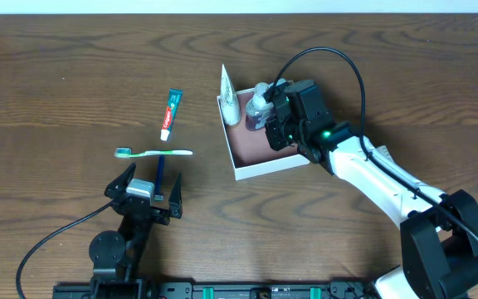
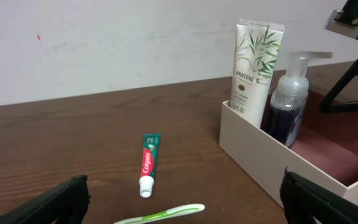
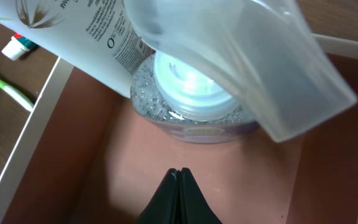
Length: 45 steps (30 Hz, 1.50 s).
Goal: Pack container
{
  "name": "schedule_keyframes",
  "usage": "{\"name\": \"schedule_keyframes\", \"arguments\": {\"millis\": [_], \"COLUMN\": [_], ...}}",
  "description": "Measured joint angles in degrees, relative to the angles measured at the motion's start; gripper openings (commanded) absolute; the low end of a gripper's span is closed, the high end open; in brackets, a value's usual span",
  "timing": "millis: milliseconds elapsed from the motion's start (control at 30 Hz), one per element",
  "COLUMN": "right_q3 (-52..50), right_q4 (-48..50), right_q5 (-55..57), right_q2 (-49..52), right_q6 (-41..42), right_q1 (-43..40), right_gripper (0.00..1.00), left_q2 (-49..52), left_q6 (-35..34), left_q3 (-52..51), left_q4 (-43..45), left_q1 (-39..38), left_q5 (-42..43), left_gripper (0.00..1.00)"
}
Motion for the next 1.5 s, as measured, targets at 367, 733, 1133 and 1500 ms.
{"name": "schedule_keyframes", "arguments": {"millis": [367,733,1133,1500], "right_q3": [-0.52,-0.66,-0.66,-0.66], "right_q4": [3.78,7.23,10.73,12.59], "right_q5": [1.27,1.57,1.62,2.14], "right_q2": [1.73,4.68,4.68,4.68], "right_q6": [0.0,0.0,0.0,0.0], "right_q1": [0.02,0.28,0.33,0.33], "right_gripper": [0.01,0.01,0.01,0.01], "left_q2": [0.0,0.0,0.0,0.0], "left_q6": [0.0,0.0,0.0,0.0], "left_q3": [0.0,0.0,0.0,0.0], "left_q4": [0.0,0.0,0.0,0.0], "left_q1": [0.0,0.0,0.0,0.0], "left_q5": [0.0,0.0,0.02,0.0], "left_gripper": [0.98,0.98,0.98,0.98]}}
